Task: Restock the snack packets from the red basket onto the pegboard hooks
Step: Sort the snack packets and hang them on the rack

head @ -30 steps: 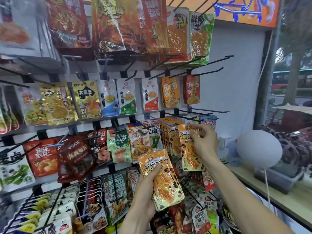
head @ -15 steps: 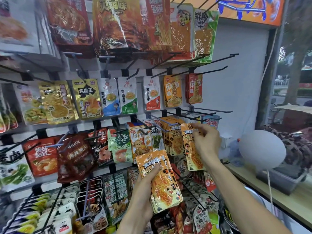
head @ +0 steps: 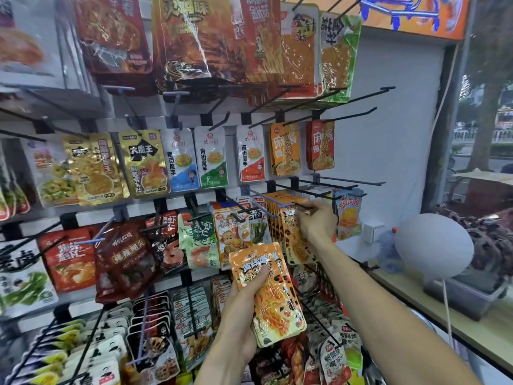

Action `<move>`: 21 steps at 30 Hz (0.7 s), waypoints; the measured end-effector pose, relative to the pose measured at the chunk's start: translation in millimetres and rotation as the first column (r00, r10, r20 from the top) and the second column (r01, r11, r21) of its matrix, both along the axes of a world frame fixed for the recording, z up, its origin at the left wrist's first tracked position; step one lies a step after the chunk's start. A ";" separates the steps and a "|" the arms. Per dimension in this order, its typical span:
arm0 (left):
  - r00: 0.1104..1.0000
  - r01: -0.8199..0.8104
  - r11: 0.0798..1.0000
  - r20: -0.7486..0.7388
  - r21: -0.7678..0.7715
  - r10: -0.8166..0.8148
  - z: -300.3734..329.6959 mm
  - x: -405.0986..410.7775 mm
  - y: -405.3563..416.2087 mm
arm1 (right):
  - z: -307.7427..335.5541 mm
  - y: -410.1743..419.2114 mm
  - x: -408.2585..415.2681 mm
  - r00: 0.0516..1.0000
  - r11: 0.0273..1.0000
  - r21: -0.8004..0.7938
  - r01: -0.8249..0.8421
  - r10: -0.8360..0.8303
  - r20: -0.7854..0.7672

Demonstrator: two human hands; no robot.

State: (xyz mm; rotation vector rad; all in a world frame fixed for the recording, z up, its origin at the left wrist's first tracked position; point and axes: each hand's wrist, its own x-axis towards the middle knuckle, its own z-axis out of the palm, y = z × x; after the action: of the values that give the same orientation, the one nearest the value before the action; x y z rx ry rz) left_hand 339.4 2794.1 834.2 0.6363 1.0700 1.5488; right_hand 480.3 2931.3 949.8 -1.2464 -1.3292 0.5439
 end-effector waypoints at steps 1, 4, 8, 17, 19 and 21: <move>1.000 -0.005 1.000 -0.003 0.007 0.005 2.2 0.1 -1.7 | 0.8 1.7 -2.5 1.000 1.000 -0.027 0.002 -0.003 -0.005; 1.000 -0.022 0.999 -0.001 0.032 0.022 7.8 0.1 -7.6 | -7.0 -23.0 3.5 0.998 0.998 -0.037 0.046 -0.045 0.035; 1.000 -0.020 0.998 -0.015 0.051 0.020 13.8 6.6 -14.2 | -34.3 -91.4 16.5 1.000 0.999 0.040 0.009 -0.008 -0.022; 0.999 0.008 1.000 -0.031 0.005 -0.008 27.1 29.4 -24.5 | -37.8 -112.7 22.8 0.835 0.828 -0.243 -0.506 0.400 -0.377; 0.999 0.031 0.999 0.010 0.033 -0.031 28.9 27.8 -26.4 | -42.5 -108.7 26.1 0.831 0.838 -0.221 -0.500 0.392 -0.394; 0.998 0.043 0.998 0.045 0.046 -0.045 32.9 27.5 -28.8 | -46.0 -105.7 27.9 0.819 0.832 -0.202 -0.517 0.412 -0.400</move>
State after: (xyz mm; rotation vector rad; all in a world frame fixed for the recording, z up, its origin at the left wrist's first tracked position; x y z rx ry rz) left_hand 366.9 2765.4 867.1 0.6484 0.9829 1.5463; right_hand 508.2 2825.7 903.8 -0.9893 -1.2826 1.3054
